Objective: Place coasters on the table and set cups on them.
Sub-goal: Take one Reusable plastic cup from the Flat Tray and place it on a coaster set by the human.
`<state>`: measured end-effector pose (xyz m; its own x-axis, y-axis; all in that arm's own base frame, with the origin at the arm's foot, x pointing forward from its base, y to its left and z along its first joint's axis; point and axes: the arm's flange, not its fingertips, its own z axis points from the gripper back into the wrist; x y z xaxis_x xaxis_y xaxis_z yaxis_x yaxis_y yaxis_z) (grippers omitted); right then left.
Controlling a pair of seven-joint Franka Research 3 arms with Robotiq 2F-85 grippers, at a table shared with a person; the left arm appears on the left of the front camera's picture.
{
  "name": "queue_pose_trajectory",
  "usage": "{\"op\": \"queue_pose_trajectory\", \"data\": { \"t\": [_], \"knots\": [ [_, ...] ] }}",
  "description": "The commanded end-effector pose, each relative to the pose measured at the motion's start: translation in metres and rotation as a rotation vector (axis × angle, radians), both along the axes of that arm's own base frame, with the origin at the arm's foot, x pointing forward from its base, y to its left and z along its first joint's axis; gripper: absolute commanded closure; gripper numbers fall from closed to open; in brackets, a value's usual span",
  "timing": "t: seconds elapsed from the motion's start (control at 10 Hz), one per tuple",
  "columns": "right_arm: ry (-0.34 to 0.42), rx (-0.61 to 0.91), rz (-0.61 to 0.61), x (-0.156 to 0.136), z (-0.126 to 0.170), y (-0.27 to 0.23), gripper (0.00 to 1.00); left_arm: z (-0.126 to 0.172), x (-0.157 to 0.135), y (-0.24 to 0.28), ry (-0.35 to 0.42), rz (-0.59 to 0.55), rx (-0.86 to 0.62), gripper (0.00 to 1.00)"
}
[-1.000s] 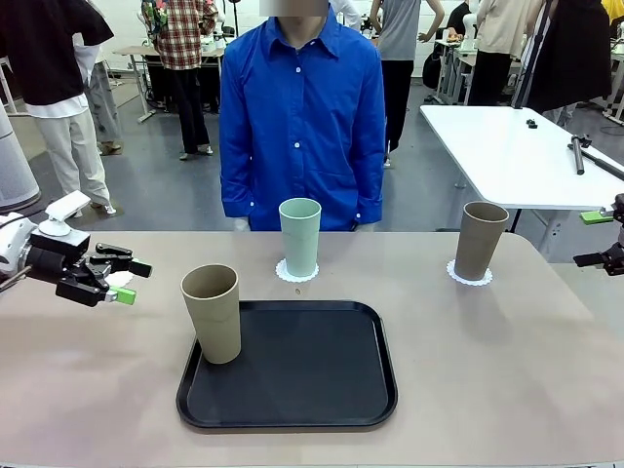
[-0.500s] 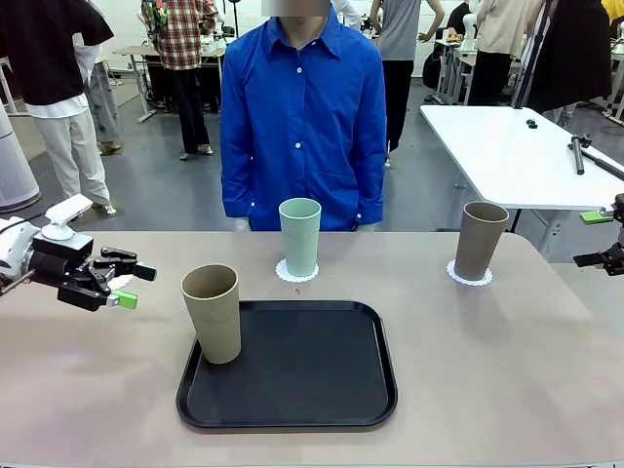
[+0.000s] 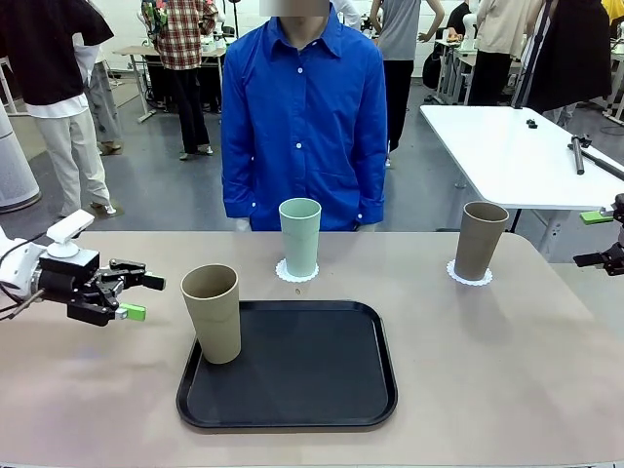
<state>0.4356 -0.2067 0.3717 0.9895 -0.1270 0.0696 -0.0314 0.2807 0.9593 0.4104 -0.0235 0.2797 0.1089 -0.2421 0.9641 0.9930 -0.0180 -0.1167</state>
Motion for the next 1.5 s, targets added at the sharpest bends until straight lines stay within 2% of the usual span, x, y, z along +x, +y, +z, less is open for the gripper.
{"op": "queue_pose_trajectory", "data": {
  "t": [0.0,0.4,0.8,1.4],
  "knots": [
    [0.000,0.002,0.001,-0.001,0.000,0.000,0.00,-0.015,-0.005,-0.010,0.006,-0.022,-0.053,0.00],
    [0.000,0.002,0.001,-0.001,0.000,0.000,0.00,-0.028,-0.002,-0.026,0.038,-0.040,-0.059,0.00],
    [0.000,0.002,0.001,-0.001,0.000,0.000,0.00,-0.039,0.011,-0.042,0.031,-0.058,-0.105,0.00],
    [0.000,0.002,0.001,-0.001,0.000,0.000,0.00,-0.053,0.016,-0.062,0.037,-0.122,-0.119,0.00]
  ]
}}
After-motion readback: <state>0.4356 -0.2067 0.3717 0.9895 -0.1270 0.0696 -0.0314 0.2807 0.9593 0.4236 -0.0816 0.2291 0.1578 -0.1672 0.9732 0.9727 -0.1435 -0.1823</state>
